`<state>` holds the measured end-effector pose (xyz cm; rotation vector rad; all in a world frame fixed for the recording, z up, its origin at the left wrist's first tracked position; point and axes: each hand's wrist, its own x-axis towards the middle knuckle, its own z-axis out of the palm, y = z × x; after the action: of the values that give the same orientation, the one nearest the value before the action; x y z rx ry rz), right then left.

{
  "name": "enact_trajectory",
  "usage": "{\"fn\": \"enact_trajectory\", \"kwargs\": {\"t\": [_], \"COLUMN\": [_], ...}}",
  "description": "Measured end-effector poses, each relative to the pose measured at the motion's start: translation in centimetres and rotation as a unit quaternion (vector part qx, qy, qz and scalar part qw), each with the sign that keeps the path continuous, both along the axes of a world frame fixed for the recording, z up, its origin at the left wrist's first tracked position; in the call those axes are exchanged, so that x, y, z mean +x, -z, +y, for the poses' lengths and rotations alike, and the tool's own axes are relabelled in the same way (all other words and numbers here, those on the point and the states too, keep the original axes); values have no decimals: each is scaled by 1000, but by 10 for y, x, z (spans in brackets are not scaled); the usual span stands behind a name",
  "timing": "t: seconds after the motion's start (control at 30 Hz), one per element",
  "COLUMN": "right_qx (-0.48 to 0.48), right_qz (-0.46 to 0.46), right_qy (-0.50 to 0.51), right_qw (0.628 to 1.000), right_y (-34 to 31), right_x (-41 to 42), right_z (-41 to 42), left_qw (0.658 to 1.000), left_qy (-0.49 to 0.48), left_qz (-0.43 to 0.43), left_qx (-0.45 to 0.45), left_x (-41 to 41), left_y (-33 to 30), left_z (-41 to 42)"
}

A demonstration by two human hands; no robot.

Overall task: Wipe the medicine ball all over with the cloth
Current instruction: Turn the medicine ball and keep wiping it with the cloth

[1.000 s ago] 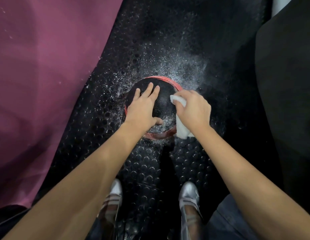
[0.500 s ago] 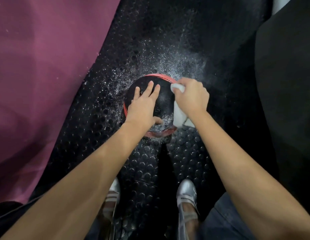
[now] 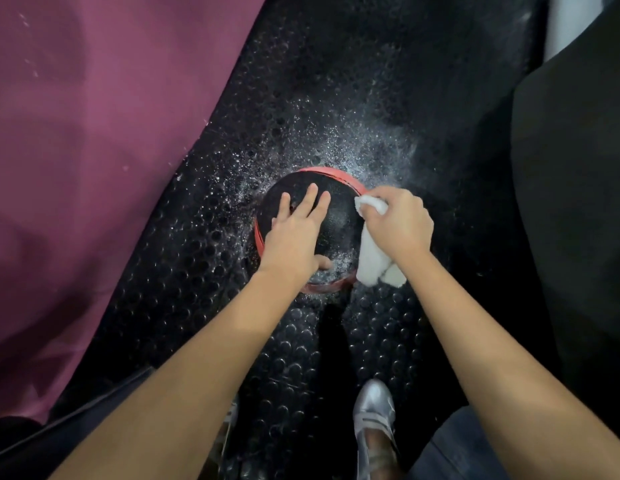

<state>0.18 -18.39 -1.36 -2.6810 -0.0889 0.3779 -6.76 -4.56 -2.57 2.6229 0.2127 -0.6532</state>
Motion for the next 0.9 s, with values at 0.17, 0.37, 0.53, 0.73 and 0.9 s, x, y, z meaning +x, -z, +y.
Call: {"fn": "enact_trajectory", "kwargs": {"t": [0.17, 0.37, 0.53, 0.73, 0.9], "right_qx": [-25, -24, -53, -45, -47], "right_qz": [5, 14, 8, 9, 11], "right_qy": [-32, -37, -57, -41, -55], "right_qw": [999, 999, 997, 998, 997], "right_y": [-4, -8, -9, -6, -10], "right_x": [28, 14, 33, 19, 38], "right_z": [26, 9, 31, 15, 39], "left_qw": [1000, 1000, 1000, 1000, 1000], "left_qy": [4, 11, 15, 4, 6], "left_qz": [-3, -1, 4, 2, -1], "left_qx": [8, 3, 9, -5, -3], "left_x": [-2, -5, -4, -6, -3], "left_y": [2, -1, -1, 2, 2], "left_z": [-2, 1, -3, 1, 0]}}
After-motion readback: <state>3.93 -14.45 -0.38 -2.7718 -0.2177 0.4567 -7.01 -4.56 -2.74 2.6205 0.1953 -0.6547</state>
